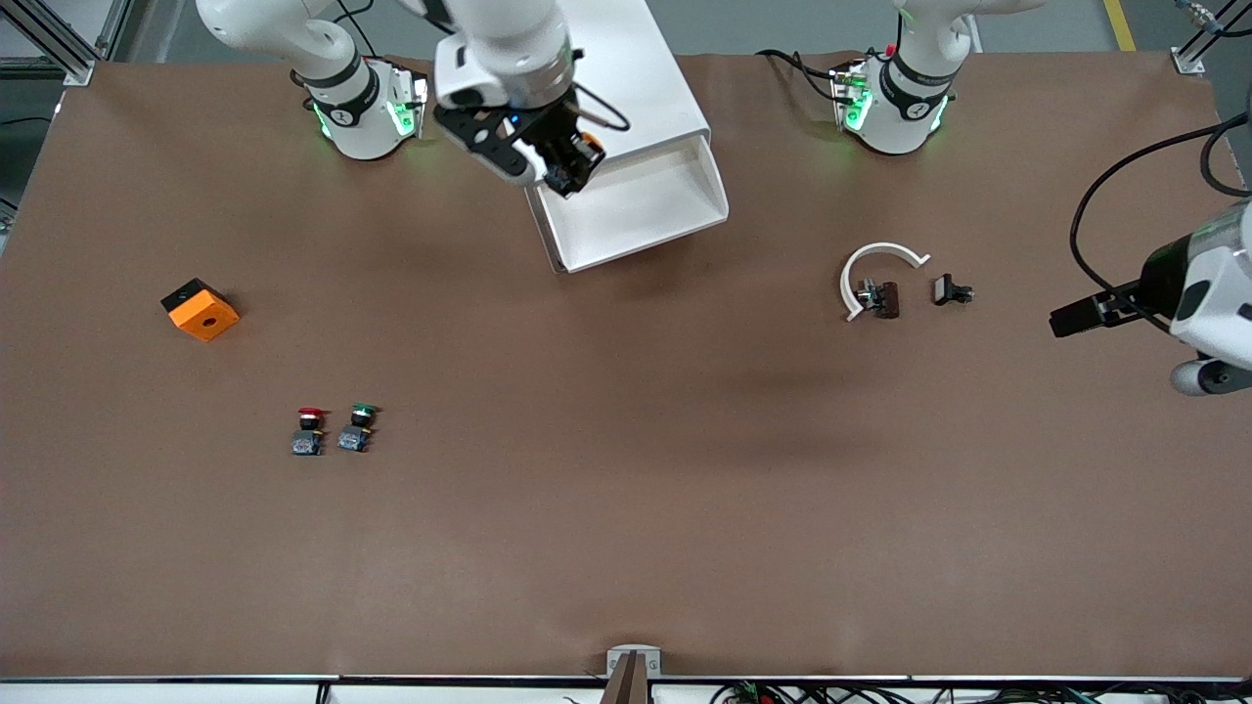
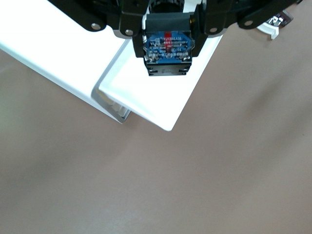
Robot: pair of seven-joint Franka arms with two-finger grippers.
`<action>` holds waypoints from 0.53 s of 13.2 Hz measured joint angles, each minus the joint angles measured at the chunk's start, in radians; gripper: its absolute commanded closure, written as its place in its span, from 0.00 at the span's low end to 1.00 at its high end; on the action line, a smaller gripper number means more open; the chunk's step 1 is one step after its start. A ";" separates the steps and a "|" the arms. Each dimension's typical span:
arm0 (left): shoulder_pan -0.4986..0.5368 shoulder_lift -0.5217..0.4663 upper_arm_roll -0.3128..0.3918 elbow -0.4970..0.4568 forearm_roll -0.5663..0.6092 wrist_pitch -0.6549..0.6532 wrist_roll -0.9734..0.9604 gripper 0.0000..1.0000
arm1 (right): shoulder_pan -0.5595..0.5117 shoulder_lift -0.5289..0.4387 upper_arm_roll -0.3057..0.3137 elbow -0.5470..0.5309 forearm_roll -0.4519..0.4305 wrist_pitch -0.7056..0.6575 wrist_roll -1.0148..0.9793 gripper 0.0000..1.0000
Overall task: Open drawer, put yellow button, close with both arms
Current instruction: 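Carry the yellow button over the open drawer with the right gripper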
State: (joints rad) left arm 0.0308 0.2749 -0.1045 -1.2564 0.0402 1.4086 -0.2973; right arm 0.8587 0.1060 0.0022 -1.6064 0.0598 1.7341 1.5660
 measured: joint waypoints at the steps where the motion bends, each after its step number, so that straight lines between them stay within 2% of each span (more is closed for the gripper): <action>1: 0.021 -0.044 0.000 -0.067 -0.021 0.049 0.046 0.00 | 0.033 0.003 0.000 0.000 -0.023 0.004 0.043 1.00; 4: 0.060 -0.204 0.000 -0.294 -0.050 0.163 0.136 0.00 | 0.103 0.017 -0.001 -0.002 -0.068 0.018 0.152 1.00; 7: 0.061 -0.300 -0.002 -0.386 -0.052 0.165 0.153 0.00 | 0.127 0.050 -0.002 -0.004 -0.081 0.051 0.205 1.00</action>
State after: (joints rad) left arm 0.0916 -0.0254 -0.1063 -1.6424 -0.0114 1.5739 -0.1440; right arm 0.9858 0.1560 -0.0001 -1.6101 -0.0215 1.7849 1.7709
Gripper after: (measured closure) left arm 0.000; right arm 0.590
